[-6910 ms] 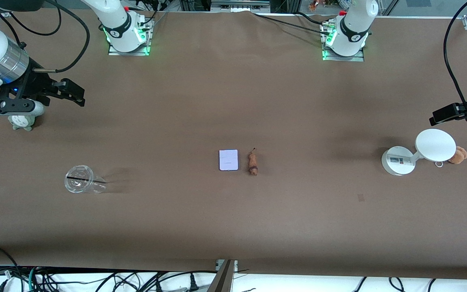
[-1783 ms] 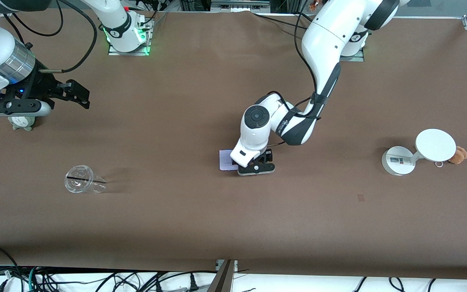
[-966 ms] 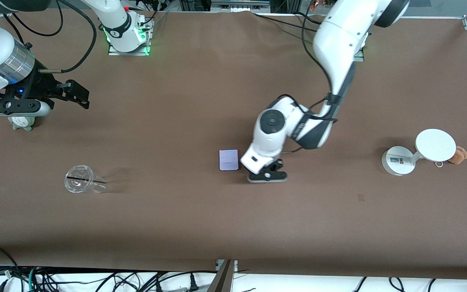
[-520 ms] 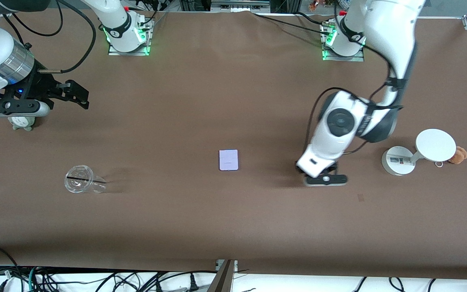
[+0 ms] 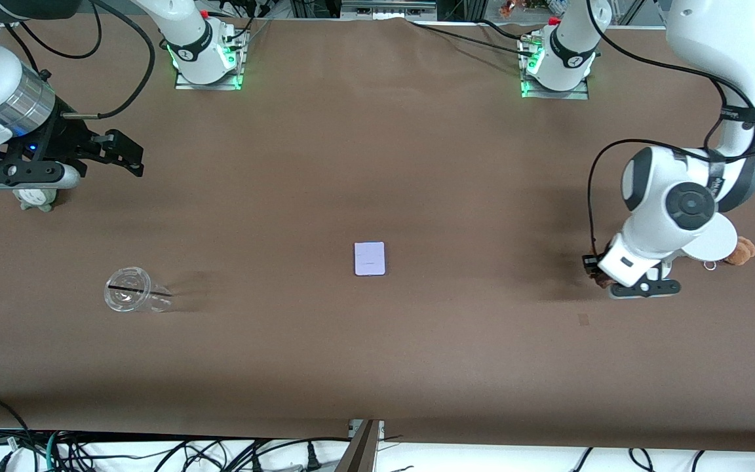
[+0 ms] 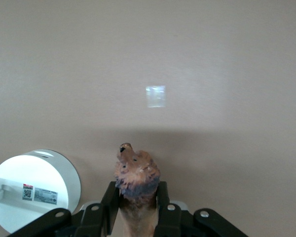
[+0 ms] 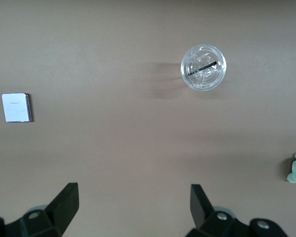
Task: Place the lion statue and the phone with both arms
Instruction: 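Carry the lion statue with the left gripper toward the white lamp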
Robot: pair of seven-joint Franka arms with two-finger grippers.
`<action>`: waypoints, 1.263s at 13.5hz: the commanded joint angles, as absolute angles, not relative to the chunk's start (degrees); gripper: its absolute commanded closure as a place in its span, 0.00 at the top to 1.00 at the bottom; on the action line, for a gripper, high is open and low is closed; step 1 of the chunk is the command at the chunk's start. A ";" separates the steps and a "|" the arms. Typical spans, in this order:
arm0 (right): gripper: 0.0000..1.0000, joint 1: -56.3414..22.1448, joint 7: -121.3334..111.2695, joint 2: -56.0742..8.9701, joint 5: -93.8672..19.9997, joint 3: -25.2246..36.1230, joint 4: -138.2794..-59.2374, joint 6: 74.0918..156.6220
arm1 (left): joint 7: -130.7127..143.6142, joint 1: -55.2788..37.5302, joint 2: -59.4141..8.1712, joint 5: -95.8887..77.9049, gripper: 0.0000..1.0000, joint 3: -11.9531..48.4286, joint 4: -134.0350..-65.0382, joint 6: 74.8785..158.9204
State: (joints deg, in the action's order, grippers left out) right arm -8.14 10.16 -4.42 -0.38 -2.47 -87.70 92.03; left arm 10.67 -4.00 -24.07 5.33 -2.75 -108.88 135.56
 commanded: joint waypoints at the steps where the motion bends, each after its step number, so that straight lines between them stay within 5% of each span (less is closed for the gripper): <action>1: 1.00 -7.82 9.40 -4.92 -0.88 -2.55 -86.57 91.93 | 8.70 -2.11 -23.72 3.52 0.00 -2.37 -113.55 142.01; 16: 1.00 -7.82 9.40 -4.92 -0.88 -2.55 -86.57 91.93 | 2.11 0.53 -24.35 3.43 0.00 -2.37 -124.54 156.80; 17: 1.00 -7.82 9.40 -4.92 -0.88 -2.55 -86.57 91.93 | 2.20 0.53 -24.35 3.43 0.48 -2.37 -124.02 156.62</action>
State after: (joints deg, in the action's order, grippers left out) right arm -8.13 10.16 -4.51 -0.38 -2.47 -87.70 92.06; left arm 4.10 0.04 -25.15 4.60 -2.78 -122.91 155.50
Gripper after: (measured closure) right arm 0.000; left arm 0.648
